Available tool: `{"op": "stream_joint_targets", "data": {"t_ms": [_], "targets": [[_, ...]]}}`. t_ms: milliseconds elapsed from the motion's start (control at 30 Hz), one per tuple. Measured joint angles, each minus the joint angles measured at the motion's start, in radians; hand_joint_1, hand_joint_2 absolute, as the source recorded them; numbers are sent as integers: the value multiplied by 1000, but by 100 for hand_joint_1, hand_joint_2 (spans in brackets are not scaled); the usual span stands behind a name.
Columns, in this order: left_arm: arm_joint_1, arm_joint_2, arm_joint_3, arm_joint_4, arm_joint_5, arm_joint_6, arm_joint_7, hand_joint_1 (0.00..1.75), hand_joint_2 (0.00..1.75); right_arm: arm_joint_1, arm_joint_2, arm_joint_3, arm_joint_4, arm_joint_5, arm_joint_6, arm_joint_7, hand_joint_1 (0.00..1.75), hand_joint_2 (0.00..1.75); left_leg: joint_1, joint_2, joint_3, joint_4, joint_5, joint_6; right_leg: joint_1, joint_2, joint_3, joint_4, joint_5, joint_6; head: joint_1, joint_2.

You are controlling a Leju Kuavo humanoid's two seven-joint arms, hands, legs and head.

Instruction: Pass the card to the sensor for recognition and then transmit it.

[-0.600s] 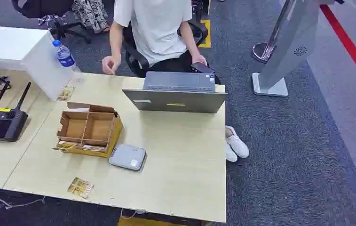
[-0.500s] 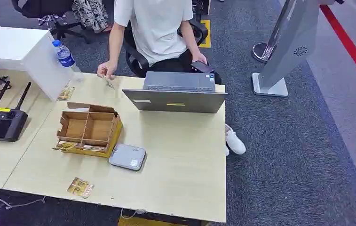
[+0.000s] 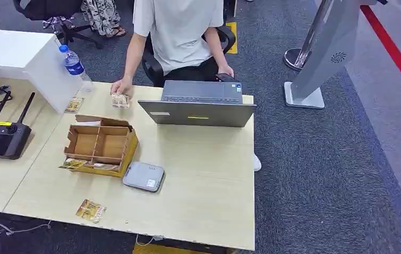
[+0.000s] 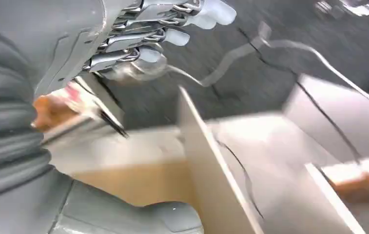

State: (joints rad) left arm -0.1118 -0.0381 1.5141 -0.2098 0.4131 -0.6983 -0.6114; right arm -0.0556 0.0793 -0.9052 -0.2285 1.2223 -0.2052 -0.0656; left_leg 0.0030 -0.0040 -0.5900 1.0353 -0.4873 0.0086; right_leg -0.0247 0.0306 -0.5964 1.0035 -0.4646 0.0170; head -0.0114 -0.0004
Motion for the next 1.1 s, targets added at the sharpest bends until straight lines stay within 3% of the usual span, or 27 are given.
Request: {"op": "stream_joint_targets", "data": {"t_ms": [267,333,400,433,467,533,567,600,633,667,700,733,767,833,900,967,1100], "targets": [[-15,22,-3,-32,-12,-206,-78,0,175,5,6,-21,0,2,-5,-19,0,175,0,0,0,0,0,0,0,0,0,0,0,0,0,0],[-26,21,-6,-60,-30,-255,-81,0,175,5,6,-29,0,6,-6,-16,0,175,0,0,1,0,0,0,0,0,-1,0,0,0,0,0],[-57,25,-17,-115,-56,-351,-81,0,175,5,7,-30,0,26,-7,11,0,175,1,-1,2,1,2,-1,1,-1,-5,-1,0,0,0,0],[-92,34,-30,-166,-24,-386,-39,0,175,4,7,-30,0,43,-6,28,0,175,1,-3,1,1,3,-2,2,-3,-5,0,1,-1,2,0],[-153,34,-44,-259,54,-352,43,0,175,0,6,-30,0,62,-1,45,0,175,4,-7,-2,2,4,-3,4,-7,-6,0,1,-2,-2,0],[-284,62,-113,-503,254,-164,317,0,175,-17,3,-30,0,87,11,67,0,175,13,-11,-11,3,8,-8,11,-11,-4,0,6,-7,5,0],[-316,94,-180,-642,356,28,497,0,175,-26,2,-30,0,93,16,70,0,175,15,-10,-13,3,8,-12,13,-10,-6,0,10,-13,7,0],[-323,111,-261,-727,426,220,614,0,175,-30,2,-30,0,94,18,66,0,175,15,-4,-11,4,7,-12,14,-3,-6,0,11,-12,9,0],[-329,126,-336,-809,482,398,690,0,175,-28,2,-29,0,93,18,62,0,175,10,-4,-5,0,8,-11,8,-3,-4,0,10,-12,4,0],[-328,122,-370,-842,492,475,693,0,175,-25,2,-30,1,94,18,60,0,175,5,-6,1,-5,11,-7,2,-5,0,0,8,-9,0,0],[-324,112,-406,-873,462,557,638,0,175,-23,2,-29,1,98,18,61,0,175,3,-7,5,-6,11,-7,0,-5,2,0,7,-8,-3,0],[-319,110,-434,-903,424,587,555,0,175,-24,3,-29,2,100,17,61,0,175,2,-7,5,-6,11,-7,0,-5,2,0,7,-8,-3,0],[-306,84,-457,-941,375,567,438,0,175,-28,5,-26,2,109,17,66,0,175,5,-5,2,-3,11,-7,3,-3,-1,0,7,-9,-7,0],[-318,53,-509,-1053,275,460,344,0,175,-32,6,-21,2,119,17,76,0,175,14,-5,-11,6,10,-8,11,-3,-9,0,10,-12,1,0],[-373,50,-579,-1145,196,446,360,0,175,-34,6,-16,2,130,19,83,0,175,14,-10,-14,6,11,-8,12,-9,-9,0,10,-11,6,0],[-417,50,-659,-1233,146,522,379,0,175,-40,6,-5,2,134,20,87,0,175,11,-9,-12,5,10,-8,11,-9,-7,0,10,-11,5,0],[-465,56,-763,-1330,54,578,373,0,175,-42,8,3,3,143,25,93,0,175,11,-3,-10,5,11,-8,12,-3,-9,0,11,-11,4,0]]}}
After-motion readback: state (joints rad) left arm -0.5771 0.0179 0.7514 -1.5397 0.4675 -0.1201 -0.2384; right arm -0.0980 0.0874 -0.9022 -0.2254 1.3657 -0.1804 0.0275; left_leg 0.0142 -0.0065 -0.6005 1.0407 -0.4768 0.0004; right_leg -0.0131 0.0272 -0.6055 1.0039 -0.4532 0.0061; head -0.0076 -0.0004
